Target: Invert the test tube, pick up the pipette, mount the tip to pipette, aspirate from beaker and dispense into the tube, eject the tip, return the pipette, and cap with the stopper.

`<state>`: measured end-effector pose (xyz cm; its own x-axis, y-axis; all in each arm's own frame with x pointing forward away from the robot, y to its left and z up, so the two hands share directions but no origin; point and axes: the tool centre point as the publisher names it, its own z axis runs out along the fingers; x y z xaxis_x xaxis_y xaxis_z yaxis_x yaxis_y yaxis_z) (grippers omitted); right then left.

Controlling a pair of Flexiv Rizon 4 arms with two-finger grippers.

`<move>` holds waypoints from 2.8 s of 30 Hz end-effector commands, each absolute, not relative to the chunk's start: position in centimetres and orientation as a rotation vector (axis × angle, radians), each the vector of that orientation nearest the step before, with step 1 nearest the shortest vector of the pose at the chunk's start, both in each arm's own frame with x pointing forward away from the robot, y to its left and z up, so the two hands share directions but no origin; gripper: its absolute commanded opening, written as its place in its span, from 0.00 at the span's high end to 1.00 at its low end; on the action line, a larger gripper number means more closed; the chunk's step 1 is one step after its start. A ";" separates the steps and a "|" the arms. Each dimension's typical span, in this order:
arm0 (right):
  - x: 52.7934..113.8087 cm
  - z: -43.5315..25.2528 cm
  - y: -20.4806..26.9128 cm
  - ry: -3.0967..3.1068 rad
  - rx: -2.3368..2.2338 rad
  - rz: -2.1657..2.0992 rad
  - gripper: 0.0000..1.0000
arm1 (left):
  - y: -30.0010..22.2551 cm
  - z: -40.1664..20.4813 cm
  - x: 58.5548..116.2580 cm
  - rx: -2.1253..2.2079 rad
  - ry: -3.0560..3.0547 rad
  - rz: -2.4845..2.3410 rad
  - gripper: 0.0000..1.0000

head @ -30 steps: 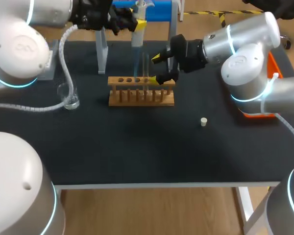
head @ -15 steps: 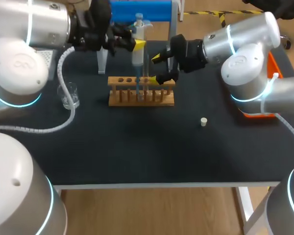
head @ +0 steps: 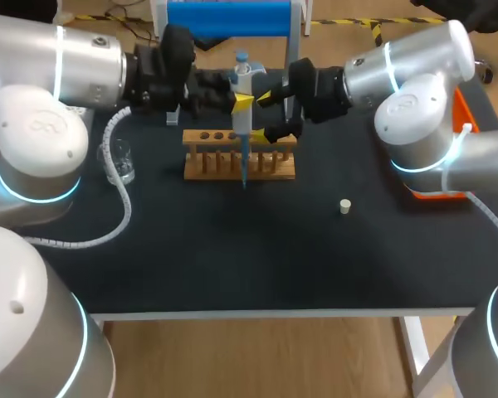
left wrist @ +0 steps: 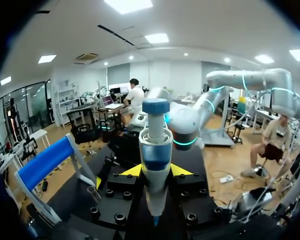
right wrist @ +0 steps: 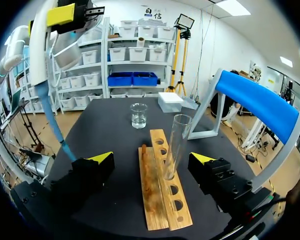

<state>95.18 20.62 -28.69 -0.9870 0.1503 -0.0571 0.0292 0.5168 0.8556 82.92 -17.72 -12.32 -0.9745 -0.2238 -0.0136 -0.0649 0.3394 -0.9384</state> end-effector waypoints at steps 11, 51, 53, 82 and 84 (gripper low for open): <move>95.2 -28.7 20.6 2.628 0.155 1.477 0.00 | -18.1 -12.5 82.7 -0.226 2.479 -1.673 1.00; 90.7 -23.2 12.6 2.555 0.143 1.614 0.00 | -18.5 -12.0 82.4 -0.185 2.490 -1.629 1.00; 89.8 -22.4 11.8 2.535 0.122 1.674 0.00 | -18.5 -12.0 82.4 -0.185 2.490 -1.629 1.00; 81.9 -17.7 13.0 2.394 -0.118 2.035 0.00 | -18.5 -12.0 82.4 -0.185 2.490 -1.629 1.00; 81.6 -17.7 13.5 2.395 -0.107 2.047 0.00 | -18.5 -12.0 82.4 -0.185 2.490 -1.629 1.00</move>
<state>82.45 13.05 -17.69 -0.9960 -0.0814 -0.0368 -0.0491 0.1539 0.9869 82.42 -18.50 -12.03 -0.9796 -0.1897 -0.0655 -0.0164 0.4010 -0.9159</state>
